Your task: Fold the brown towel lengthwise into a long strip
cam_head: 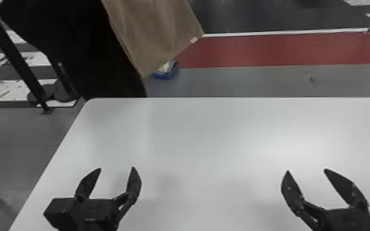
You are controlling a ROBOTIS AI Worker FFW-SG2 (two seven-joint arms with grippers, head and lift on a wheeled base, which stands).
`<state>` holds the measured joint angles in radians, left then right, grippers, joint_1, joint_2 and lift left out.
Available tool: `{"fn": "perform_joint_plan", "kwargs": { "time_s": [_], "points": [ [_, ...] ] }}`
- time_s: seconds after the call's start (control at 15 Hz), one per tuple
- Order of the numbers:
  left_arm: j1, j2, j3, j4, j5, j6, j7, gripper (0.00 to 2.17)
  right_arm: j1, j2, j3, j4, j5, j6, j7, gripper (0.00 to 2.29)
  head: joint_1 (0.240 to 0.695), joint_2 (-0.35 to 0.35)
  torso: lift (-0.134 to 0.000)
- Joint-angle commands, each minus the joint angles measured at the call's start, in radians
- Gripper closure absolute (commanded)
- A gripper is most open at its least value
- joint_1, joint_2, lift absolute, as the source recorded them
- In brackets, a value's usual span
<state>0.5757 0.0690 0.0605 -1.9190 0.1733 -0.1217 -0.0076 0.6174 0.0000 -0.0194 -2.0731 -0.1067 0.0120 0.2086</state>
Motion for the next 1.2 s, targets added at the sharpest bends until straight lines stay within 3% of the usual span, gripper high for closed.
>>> {"fn": "perform_joint_plan", "kwargs": {
  "time_s": [0.0, 1.13],
  "points": [
    [0.006, 0.0, -0.001, 0.0, 0.0, -0.011, 0.0, 0.07, 0.007, 0.001, -0.002, -0.002, -0.001, -0.01, 0.0, 0.11, 0.695, 0.112, -0.116],
    [-0.005, -0.001, -0.002, 0.02, 0.0, -0.017, -0.002, 0.07, -0.005, 0.001, -0.007, 0.022, -0.002, -0.01, 0.002, 0.11, 0.695, 0.107, -0.116]
  ]
}}
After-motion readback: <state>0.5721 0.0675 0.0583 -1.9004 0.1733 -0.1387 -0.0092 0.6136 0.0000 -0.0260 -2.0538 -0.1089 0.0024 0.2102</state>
